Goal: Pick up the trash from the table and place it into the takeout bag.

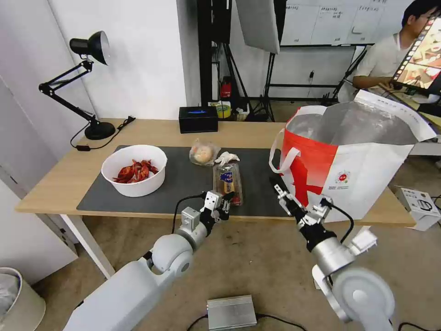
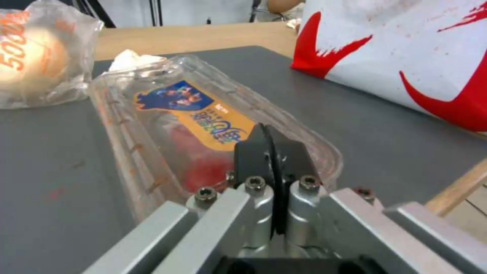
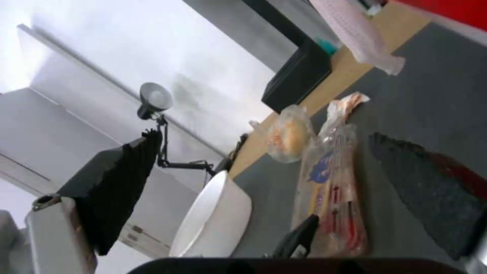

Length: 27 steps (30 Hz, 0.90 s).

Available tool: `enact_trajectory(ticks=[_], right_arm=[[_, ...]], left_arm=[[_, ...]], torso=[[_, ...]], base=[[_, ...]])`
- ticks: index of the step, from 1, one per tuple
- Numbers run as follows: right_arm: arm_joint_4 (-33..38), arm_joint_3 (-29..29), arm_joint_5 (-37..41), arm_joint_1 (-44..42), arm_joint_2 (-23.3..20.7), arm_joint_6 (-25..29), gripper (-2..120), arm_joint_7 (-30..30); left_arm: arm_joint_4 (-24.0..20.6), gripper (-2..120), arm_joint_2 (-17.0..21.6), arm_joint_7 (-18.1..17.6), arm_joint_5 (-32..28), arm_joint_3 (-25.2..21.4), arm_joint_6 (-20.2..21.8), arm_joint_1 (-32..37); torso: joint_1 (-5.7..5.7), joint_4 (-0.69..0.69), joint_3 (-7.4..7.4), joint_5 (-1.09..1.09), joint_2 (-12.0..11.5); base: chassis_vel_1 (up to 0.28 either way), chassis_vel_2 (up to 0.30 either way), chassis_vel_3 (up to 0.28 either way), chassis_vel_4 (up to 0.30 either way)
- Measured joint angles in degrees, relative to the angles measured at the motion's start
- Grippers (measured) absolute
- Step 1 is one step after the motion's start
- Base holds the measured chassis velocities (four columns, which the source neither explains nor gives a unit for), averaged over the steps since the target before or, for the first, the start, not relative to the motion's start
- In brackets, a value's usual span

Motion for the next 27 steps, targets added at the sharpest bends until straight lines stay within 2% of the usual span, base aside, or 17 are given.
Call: enact_trajectory(ticks=[11,14,19,27], right_arm=[[-5.5,-3.1,4.6,7.0,0.0,-2.6,100,5.9],[-8.4,-4.8,5.6,11.4,0.9,-6.2,100,11.4],[-11.4,-6.7,7.3,16.4,1.6,-9.1,100,15.8],[-15.4,-9.2,8.6,22.3,2.2,-11.2,100,19.3]], left_arm=[[0.3,0,0.2,0.0,-0.5,0.3,-0.1,-0.3],[0.3,0,0.2,-0.4,-1.2,0.3,-0.1,-0.3],[0.3,0,0.4,-0.6,-1.6,0.1,-0.2,0.0],[0.8,0,-0.4,-1.2,-1.8,0.1,-0.3,-0.2]], torso=[[0.01,0.00,0.00,0.00,0.0],[0.01,0.00,0.00,0.00,0.0],[0.01,0.00,0.00,0.00,0.0],[0.01,0.00,0.00,0.00,0.0]], base=[[0.000,0.000,0.000,0.000],[0.000,0.000,0.000,0.000],[0.000,0.000,0.000,0.000],[0.000,0.000,0.000,0.000]])
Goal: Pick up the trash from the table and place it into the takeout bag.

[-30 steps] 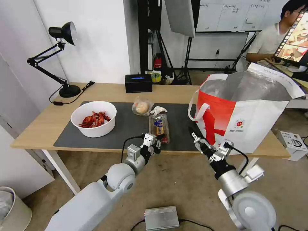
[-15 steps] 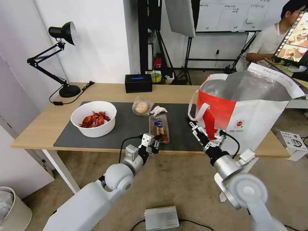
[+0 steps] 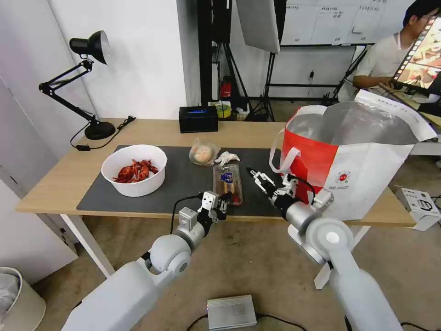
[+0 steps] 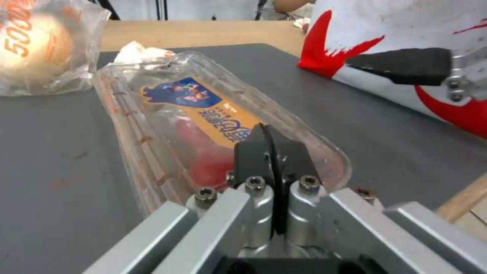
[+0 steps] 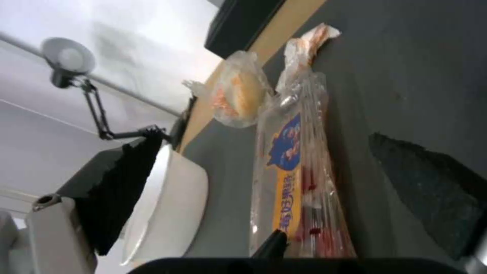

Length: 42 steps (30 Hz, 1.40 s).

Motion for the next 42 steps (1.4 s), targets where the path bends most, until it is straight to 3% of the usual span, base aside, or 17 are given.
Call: enact_trajectory(ticks=[15,42], right_arm=[[-5.4,-4.2,-0.9,7.3,2.9,-4.1,100,9.6],[-15.6,-6.9,-1.8,15.7,8.9,-7.2,100,14.2]], left_arm=[[0.2,0,-0.5,-1.0,-1.2,0.6,-0.2,-0.4],[-0.4,0,-0.5,-1.3,-1.5,0.2,-0.5,-0.2]], torso=[[0.00,0.01,0.00,0.00,0.0],[0.00,0.00,0.00,0.00,0.0]], base=[[0.000,0.000,0.000,0.000],[0.000,0.000,0.000,0.000]])
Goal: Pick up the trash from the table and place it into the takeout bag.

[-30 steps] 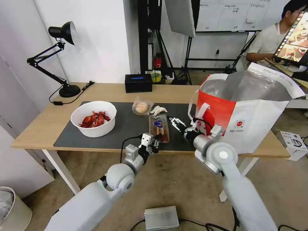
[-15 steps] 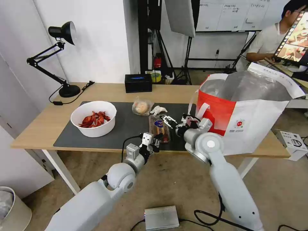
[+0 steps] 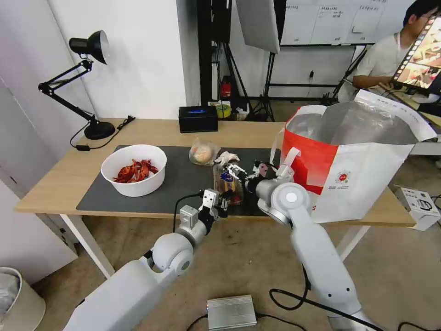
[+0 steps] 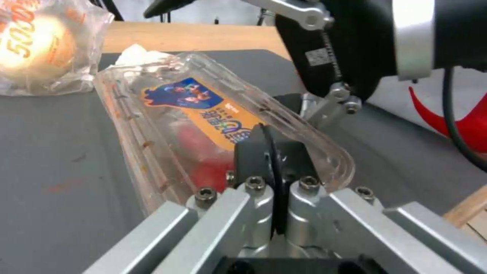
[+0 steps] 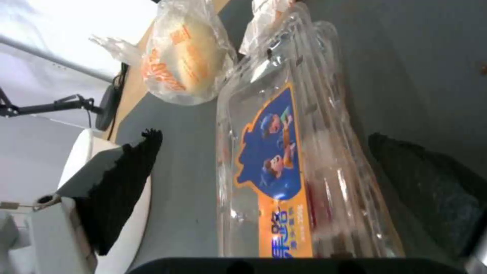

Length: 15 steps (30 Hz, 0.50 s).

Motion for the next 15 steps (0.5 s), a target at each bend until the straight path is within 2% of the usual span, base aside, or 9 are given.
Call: enact_trajectory(ticks=[15], right_arm=[[-2.0,-0.5,0.0,1.4,1.4,-1.6,100,2.6]], left_arm=[[-0.1,0,-0.3,0.0,-0.3,0.0,-0.2,0.0]], torso=[[0.00,0.00,0.00,0.00,0.0]], base=[[0.000,0.000,0.000,0.000]])
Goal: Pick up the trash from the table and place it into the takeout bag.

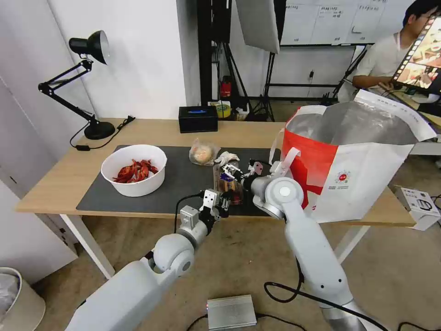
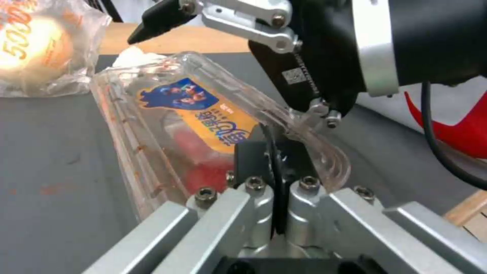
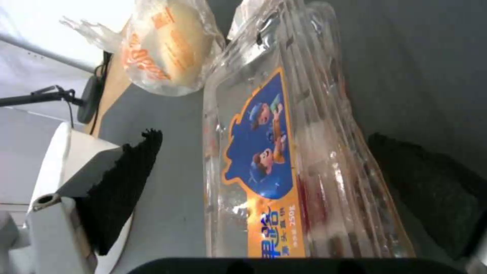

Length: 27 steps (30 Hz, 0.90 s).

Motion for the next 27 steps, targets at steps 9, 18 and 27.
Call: enact_trajectory(ticks=[9,18,27], right_arm=[[-1.2,0.0,0.1,0.6,0.6,-0.6,100,0.0],[-1.9,-0.2,0.6,1.2,0.9,-1.5,100,0.5],[-1.0,0.0,0.7,0.3,0.8,-1.7,100,-0.3]], left_arm=[[-0.1,0,0.1,0.0,0.0,-0.2,-0.1,0.3],[-0.2,0,-0.3,0.0,0.1,-1.0,-0.2,0.8],[-0.3,0,-0.6,0.0,0.3,-0.9,-0.4,1.3]], torso=[[-0.01,-0.01,0.00,-0.01,0.0],[-0.01,-0.02,-0.01,-0.01,0.0],[-0.01,-0.01,0.00,0.00,0.0]], base=[[0.000,0.000,0.000,0.000],[0.000,0.000,0.000,0.000],[0.000,0.000,0.000,0.000]])
